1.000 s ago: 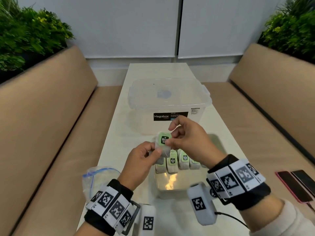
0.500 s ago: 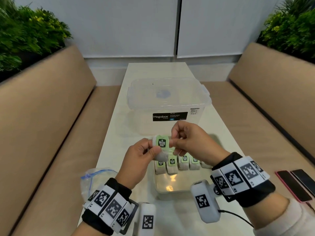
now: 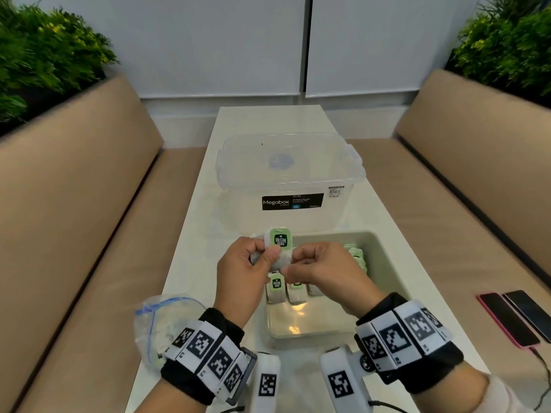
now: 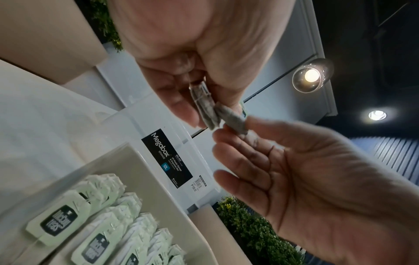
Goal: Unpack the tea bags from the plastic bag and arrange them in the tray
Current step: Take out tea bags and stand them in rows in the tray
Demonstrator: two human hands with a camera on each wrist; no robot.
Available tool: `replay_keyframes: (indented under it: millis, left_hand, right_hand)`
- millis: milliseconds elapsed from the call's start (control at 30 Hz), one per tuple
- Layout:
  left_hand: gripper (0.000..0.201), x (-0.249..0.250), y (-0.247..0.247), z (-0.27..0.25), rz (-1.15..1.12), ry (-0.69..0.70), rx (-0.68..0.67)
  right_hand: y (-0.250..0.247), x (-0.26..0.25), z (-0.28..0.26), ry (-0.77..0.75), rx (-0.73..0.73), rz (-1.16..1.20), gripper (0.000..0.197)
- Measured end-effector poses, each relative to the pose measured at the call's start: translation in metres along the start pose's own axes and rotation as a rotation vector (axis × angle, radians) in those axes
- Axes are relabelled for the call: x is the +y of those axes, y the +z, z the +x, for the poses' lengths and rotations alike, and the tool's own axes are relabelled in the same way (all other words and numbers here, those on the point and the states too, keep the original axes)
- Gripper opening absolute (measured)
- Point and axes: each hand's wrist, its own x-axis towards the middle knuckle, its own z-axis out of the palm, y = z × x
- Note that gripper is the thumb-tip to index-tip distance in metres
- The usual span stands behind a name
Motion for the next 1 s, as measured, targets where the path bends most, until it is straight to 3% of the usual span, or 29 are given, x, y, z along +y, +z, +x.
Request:
replay_keyframes:
  millis: [133,233,467,567,667,767,1000]
  left_hand:
    - [0.018,0.007,-0.008,-0.001,-0.028,-0.119,-0.222]
    - [0.011,0.008,-0.012,0.001,0.006,-0.143,-0.324]
    - [0.022,0.007,0.006,0.002,-0.166,-0.193,-0.141]
    - [0.014,0.012,0.013,0.003,-0.217,-0.217,-0.147]
    - [0.013,0.018,0.017,0.004,-0.262,-0.242,-0.183]
    - [0.012,0.018,0.019,0.004,-0.200,-0.198,-0.229]
    - [0.013,0.016,0.021,0.004,0.021,-0.024,-0.252]
  right_hand:
    - [-0.007,-0.002,0.002,-0.029,0.056,-0.018,0.009]
    - [-0.014,-0.006,0.003,-0.050,0.037,-0.059,0.009]
    - [-0.003,-0.002,0.001,-0.124,0.266,-0.100,0.017]
    - [0.007,0.004,-0.002,-0.171,0.281,-0.139,0.013]
    - [0.009,0.006,-0.006,-0.161,0.333,-0.039,0.026]
    - [0.004,0.007,-0.008,-0.105,0.365,0.106,0.025]
    - [-0.003,0.010,-0.009,-0.060,0.378,0.207,0.003]
